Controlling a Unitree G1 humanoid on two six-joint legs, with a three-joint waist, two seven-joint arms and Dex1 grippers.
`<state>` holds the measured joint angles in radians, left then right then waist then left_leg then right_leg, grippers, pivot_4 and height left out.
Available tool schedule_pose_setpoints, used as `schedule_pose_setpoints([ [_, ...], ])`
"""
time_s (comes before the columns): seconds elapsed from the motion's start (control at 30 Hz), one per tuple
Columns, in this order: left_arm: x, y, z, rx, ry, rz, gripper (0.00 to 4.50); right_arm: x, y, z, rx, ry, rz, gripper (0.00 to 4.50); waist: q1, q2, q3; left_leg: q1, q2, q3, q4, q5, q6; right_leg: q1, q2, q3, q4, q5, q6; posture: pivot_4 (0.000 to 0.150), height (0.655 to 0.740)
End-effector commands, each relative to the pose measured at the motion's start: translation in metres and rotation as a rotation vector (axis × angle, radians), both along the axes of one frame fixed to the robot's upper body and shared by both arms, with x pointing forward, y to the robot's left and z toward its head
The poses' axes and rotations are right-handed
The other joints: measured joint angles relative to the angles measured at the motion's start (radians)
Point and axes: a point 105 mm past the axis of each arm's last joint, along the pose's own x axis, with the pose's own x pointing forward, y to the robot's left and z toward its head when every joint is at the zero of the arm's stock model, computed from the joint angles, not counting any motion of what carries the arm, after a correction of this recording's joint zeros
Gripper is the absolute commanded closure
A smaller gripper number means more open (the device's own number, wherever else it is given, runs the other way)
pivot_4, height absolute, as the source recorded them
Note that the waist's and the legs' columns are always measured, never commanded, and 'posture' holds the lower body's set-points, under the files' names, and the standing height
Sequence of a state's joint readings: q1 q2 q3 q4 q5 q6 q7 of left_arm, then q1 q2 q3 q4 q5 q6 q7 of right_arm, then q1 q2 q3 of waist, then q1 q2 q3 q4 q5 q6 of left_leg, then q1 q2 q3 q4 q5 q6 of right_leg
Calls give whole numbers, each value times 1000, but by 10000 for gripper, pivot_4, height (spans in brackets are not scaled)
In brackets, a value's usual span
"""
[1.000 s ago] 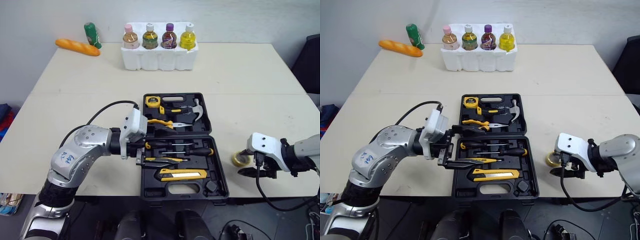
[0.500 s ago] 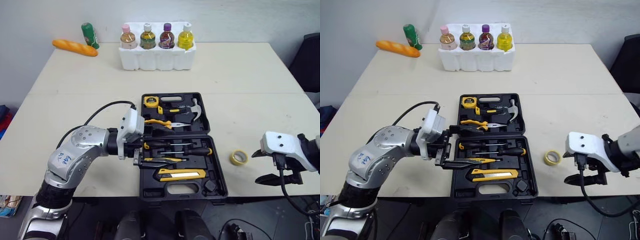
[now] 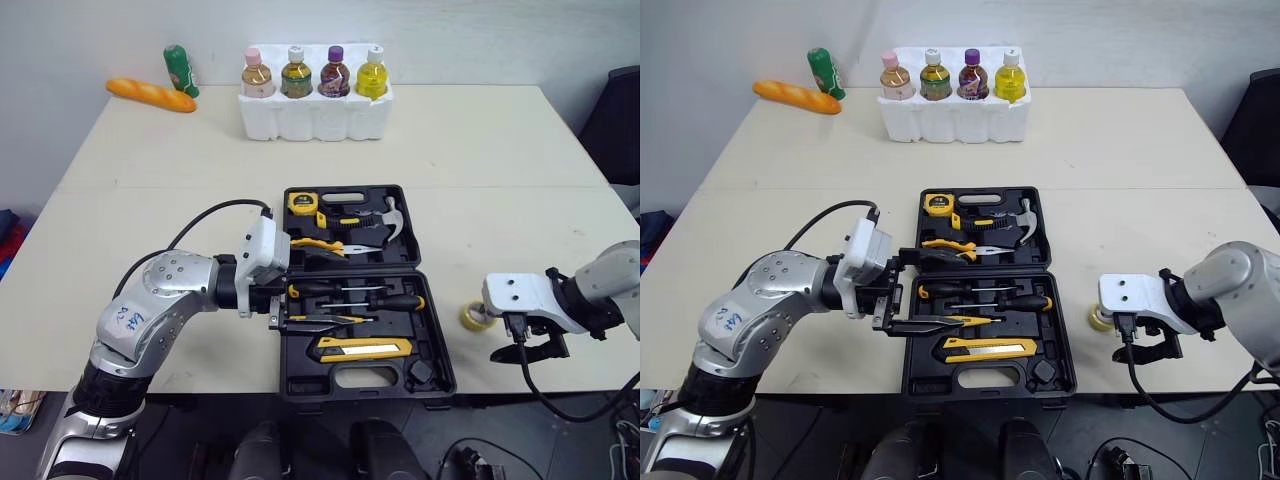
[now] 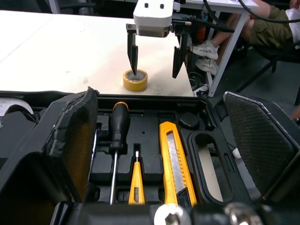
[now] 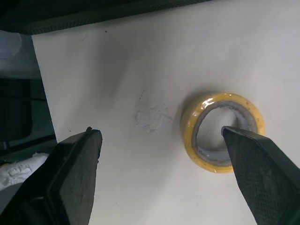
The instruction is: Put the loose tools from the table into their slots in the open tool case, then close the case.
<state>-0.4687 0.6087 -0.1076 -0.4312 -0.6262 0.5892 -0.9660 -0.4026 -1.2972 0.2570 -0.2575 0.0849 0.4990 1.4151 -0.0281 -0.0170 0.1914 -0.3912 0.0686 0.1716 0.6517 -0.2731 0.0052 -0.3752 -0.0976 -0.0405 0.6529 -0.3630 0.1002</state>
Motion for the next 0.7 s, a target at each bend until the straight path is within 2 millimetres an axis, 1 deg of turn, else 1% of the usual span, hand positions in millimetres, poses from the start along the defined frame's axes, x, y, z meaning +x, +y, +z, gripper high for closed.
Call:
schedule_pose_setpoints([
  [0.03,-7,-1,8,1,-57,-15,0,2,-1,-1,-32,3,16,2692,0,0,0,0,0,0,0,0,0,0,0,0,0,0,0,1500,7400],
  [0.33,-9,-2,10,-12,-52,-13,0,5,-1,-7,-49,25,22,2692,0,0,0,0,0,0,0,0,0,0,0,0,0,0,0,1500,7400],
  [0.37,-9,-2,10,-16,-51,-14,0,5,-1,-7,-53,26,23,7668,-1,0,0,0,0,0,0,0,0,0,0,0,0,0,0,1500,7400],
  [0.4,-10,-3,11,-19,-50,-16,0,5,-2,-7,-56,27,24,9834,0,0,0,0,0,0,0,0,0,0,0,0,0,0,0,1500,7400],
  [0.43,-10,-3,11,-20,-49,-17,0,5,-2,-7,-58,28,25,14408,0,0,0,0,0,0,0,0,0,0,0,0,0,0,0,1500,7400],
  [0.47,-10,-3,10,-20,-48,-19,0,5,-3,-7,-62,32,23,19041,0,0,0,0,0,0,0,0,0,0,0,0,0,0,0,1500,7400],
  [0.53,-15,-5,14,-47,-75,-45,0,8,-3,-7,-68,12,21,29831,0,0,0,1,0,0,0,0,0,1,0,0,0,0,0,1500,7400],
  [0.6,-16,-4,21,-93,-130,-44,0,10,-5,-7,-80,-3,17,39656,1,0,0,1,0,0,1,0,0,1,0,0,1,0,0,1500,7400],
  [0.63,-20,-1,18,-80,-136,-60,0,9,-7,-7,-85,-2,17,44267,0,0,0,1,0,0,1,0,0,1,0,0,1,0,0,1500,7400],
  [0.7,-25,3,12,-47,-137,-95,0,9,-9,-7,-87,1,23,44267,0,0,0,1,0,0,1,0,0,1,0,0,1,0,0,1500,7400],
])
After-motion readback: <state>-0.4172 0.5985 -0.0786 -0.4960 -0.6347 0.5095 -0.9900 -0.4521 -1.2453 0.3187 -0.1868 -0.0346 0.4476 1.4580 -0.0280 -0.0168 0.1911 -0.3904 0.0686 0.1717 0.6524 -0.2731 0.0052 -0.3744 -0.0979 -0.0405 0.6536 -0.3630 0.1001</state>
